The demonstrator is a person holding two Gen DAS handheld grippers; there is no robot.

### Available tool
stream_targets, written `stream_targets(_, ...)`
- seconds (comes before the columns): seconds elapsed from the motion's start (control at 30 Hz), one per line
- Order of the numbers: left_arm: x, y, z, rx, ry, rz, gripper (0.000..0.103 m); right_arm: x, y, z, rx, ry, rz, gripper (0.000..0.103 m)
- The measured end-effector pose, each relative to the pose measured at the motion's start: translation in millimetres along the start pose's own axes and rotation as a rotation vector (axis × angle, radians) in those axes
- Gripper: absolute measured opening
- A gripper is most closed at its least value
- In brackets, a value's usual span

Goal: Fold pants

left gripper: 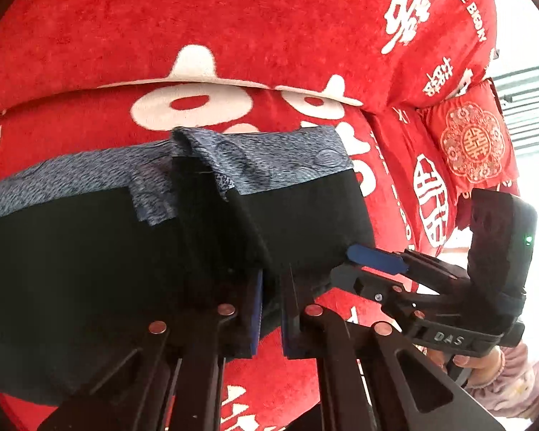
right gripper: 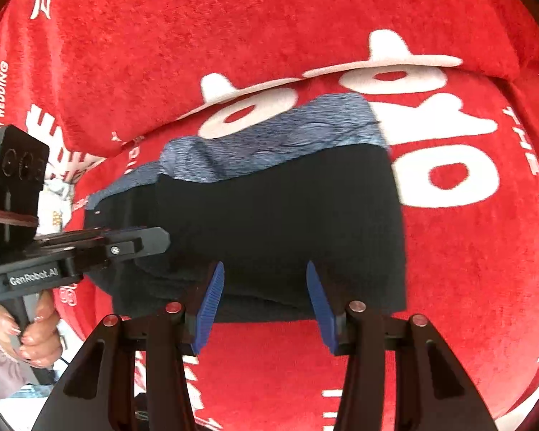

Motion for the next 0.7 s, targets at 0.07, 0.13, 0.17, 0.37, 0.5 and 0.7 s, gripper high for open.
stream_targets(0.07, 1, 7, -3, -0.020, 0.002, 0.002, 0.009, 5, 11, 1, -0.017, 0.013, 0.030, 0.043)
stream_targets(0.13, 3, 13, -6, -0.041, 0.010, 0.002, 0.009, 12, 19, 4, -0.008, 0.032, 0.071, 0.025)
stream_targets(0.17, 4, 15, -7, -0.045, 0.011, 0.000, 0.009, 19, 21, 8, 0.026, 0.053, 0.117, 0.021)
stream_targets(0.37, 5, 15, -15, -0.067, 0.013, -0.014, 0.009, 64, 19, 6, 0.230, 0.191, 0.242, 0.011)
stream_targets(0.5, 1, 17, -23, -0.069, 0.017, 0.001, 0.009, 65, 32, -4, 0.197, 0.195, 0.230, 0.009)
stream_targets(0.7, 15, 38, -39, -0.143, 0.048, 0.050, 0.009, 92, 55, -11, 0.116, 0.249, 0.146, 0.003)
Point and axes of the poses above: each gripper's, at about its wrist camera, not at the fingertips, and x roughly the way its jaws point, y to its left, z to its top, the point moved 1 cm from there along x, roughly the way its jaws point, and after that the axes turned 9 degrees about x, right-handed, at the moved point
